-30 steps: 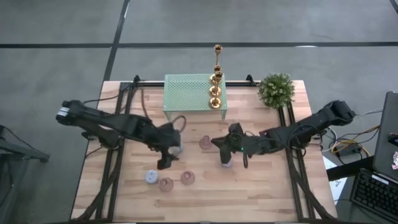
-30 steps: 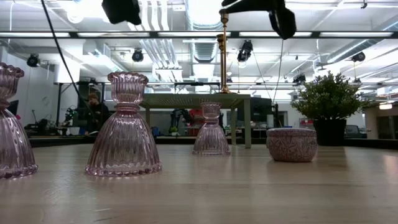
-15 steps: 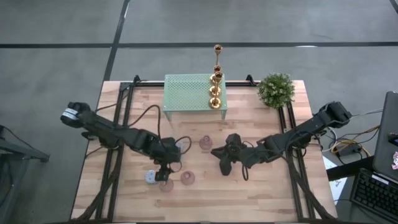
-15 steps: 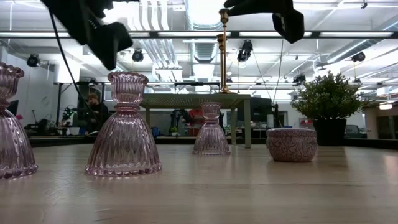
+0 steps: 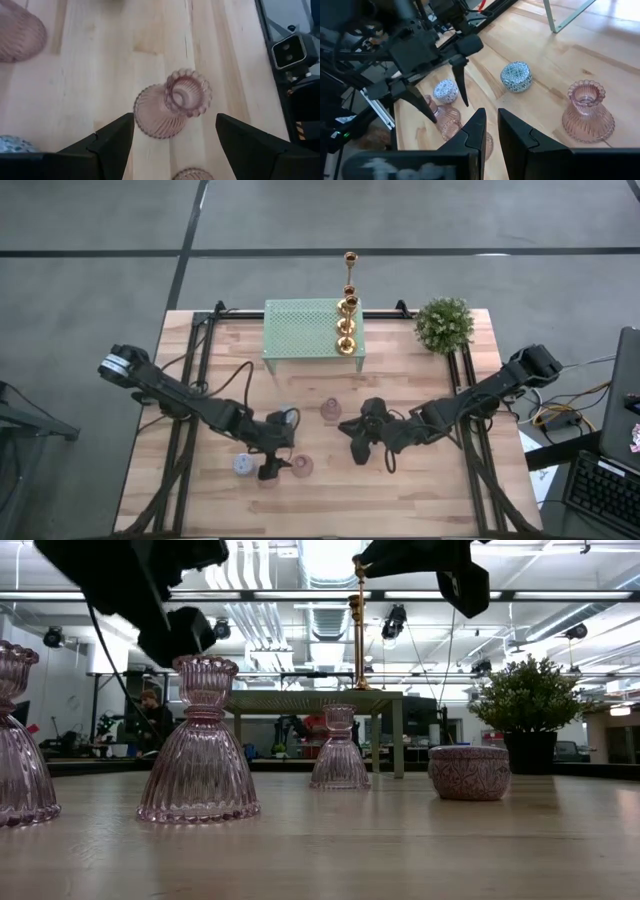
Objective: Pick & Place candle stick holders
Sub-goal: Put the bottom right pink glass candle holder on the shelf
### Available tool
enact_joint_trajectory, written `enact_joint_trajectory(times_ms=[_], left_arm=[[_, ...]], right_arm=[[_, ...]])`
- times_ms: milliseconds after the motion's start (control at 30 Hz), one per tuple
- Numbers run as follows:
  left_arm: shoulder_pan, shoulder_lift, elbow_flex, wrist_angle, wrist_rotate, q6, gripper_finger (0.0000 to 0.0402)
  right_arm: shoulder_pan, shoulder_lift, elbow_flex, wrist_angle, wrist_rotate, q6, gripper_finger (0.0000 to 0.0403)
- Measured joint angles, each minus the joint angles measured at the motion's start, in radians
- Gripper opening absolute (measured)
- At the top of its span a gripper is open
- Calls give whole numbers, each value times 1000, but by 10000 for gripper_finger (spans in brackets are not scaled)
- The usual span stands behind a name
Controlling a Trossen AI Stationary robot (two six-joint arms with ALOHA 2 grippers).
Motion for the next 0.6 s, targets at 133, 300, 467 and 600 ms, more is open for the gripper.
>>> enact_joint_trajectory(times_ms=[133,300,467,600], left_arm=[[0,0,-16,21,16,-72,284],[0,-4,-8,53,24,-176,284],[5,-3,6,58,-5,-178,283],[18,-2,-3,50,-39,-207,266]], right_arm=[[0,0,0,1,0,3,43],[0,0,0,2,1,8,43],[0,0,0,2,8,15,43],[-1,0,0,2,13,15,43]])
